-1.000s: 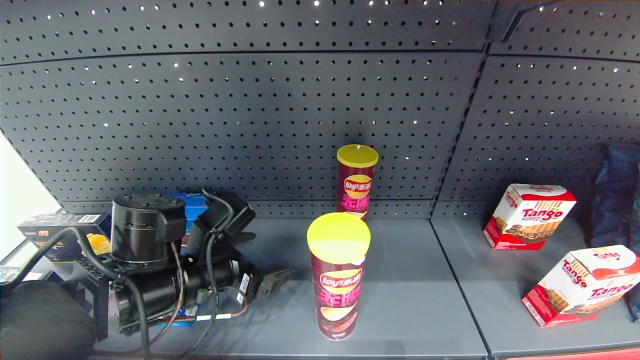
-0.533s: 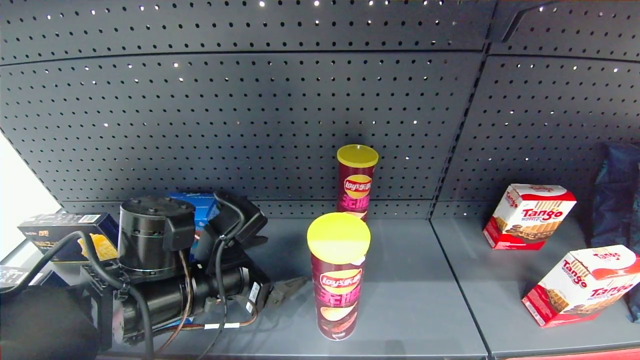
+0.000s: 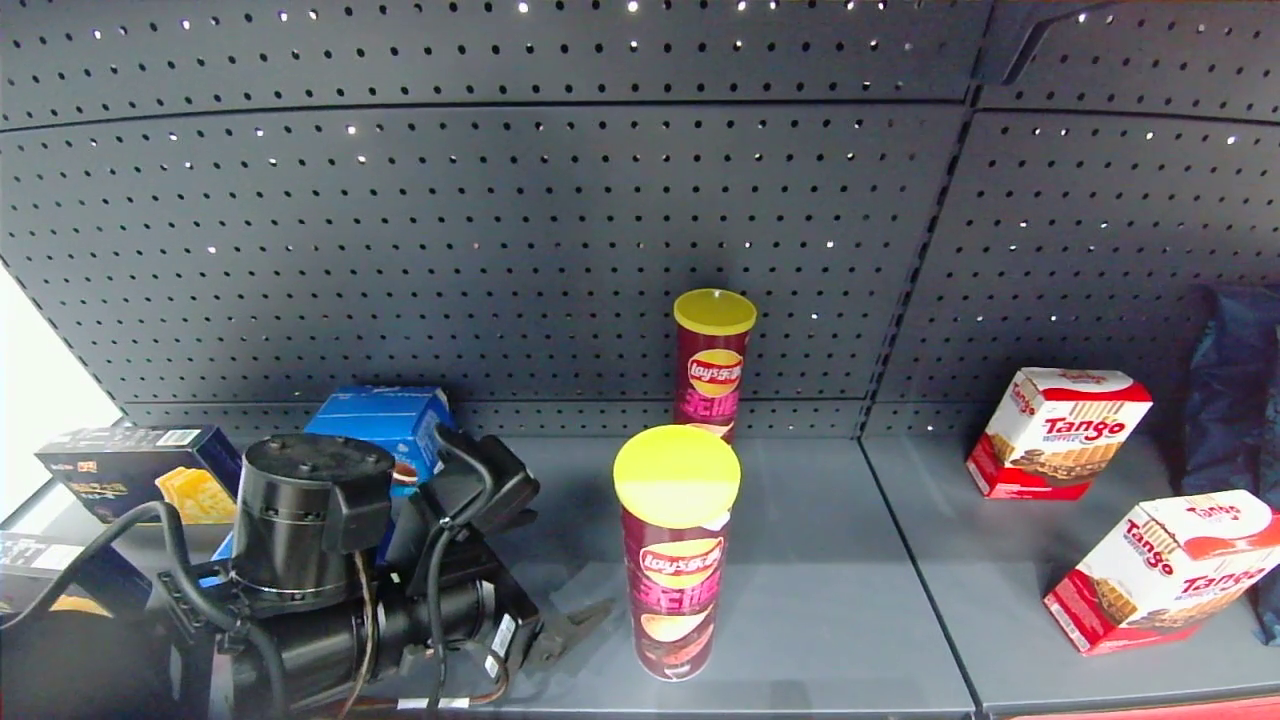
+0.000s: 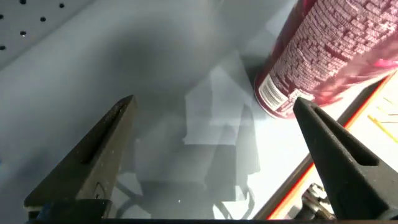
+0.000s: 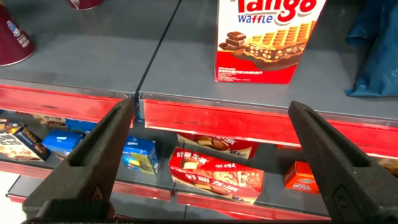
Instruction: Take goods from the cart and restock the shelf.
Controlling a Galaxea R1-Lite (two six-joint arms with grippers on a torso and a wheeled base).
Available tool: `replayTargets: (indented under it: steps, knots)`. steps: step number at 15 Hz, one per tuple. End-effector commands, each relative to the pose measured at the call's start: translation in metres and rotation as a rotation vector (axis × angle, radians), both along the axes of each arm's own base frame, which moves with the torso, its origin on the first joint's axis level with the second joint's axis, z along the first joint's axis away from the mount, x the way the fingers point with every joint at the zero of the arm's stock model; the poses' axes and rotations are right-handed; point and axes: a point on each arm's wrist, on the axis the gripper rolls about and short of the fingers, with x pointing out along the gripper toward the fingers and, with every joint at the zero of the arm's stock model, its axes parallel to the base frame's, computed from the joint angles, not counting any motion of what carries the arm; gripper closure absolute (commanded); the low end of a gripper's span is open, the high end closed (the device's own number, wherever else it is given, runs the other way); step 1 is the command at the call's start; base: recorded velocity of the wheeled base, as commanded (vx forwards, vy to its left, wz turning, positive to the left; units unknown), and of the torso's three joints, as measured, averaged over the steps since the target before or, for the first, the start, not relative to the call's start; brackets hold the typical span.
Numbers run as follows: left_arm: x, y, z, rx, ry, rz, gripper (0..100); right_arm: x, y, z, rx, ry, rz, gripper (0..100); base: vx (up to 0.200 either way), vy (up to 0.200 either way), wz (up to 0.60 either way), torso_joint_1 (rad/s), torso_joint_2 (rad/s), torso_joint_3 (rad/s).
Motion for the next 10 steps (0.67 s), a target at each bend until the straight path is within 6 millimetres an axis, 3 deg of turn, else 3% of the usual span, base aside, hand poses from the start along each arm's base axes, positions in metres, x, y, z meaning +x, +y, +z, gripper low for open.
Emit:
replayTargets:
  steps: [1,10]
  knots:
    - [0.005,-0.006,0.003,-0.012,-0.019,-0.001,0,0.000,0.000,0.000,-0.001,0.000,0.001,0,0.000,0.000,0.00,0.000,0.00,0.000]
    - [0.007,-0.022,0.003,-0.007,-0.028,-0.029,0,0.000,0.000,0.000,-0.001,0.001,0.001,0,0.000,0.000,0.00,0.000,0.00,0.000]
